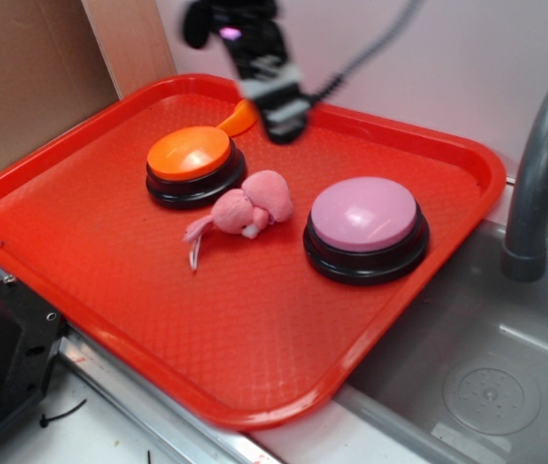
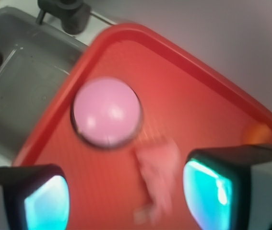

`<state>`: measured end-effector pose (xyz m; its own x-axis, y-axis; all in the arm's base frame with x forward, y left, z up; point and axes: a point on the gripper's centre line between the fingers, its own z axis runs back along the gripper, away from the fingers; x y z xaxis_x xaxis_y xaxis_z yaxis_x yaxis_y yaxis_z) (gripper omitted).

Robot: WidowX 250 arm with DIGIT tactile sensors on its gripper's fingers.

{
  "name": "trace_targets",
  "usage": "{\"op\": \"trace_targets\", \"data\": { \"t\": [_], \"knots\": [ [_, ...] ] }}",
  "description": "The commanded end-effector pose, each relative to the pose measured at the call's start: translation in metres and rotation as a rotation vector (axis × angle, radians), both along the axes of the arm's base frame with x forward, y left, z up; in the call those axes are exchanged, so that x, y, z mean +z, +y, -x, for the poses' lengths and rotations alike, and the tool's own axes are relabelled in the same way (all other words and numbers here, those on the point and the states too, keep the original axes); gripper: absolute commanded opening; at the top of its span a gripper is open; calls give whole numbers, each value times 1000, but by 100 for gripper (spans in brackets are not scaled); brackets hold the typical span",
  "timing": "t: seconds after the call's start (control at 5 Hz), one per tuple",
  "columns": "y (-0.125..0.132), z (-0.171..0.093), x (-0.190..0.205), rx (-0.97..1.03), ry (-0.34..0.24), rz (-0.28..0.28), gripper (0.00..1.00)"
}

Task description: Push the pink button.

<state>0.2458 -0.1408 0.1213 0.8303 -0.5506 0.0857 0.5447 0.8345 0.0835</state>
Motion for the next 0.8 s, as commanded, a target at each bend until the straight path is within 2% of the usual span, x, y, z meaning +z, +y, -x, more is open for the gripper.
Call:
{"op": "trace_targets", "data": {
  "t": [0.0, 0.4, 0.6],
  "knots": [
    [-15, -24, -38, 80, 0, 53, 100],
    [-25, -34, -63, 88, -20, 54, 100],
    [-28, -35, -62, 63, -9, 70, 100]
  ]
}}
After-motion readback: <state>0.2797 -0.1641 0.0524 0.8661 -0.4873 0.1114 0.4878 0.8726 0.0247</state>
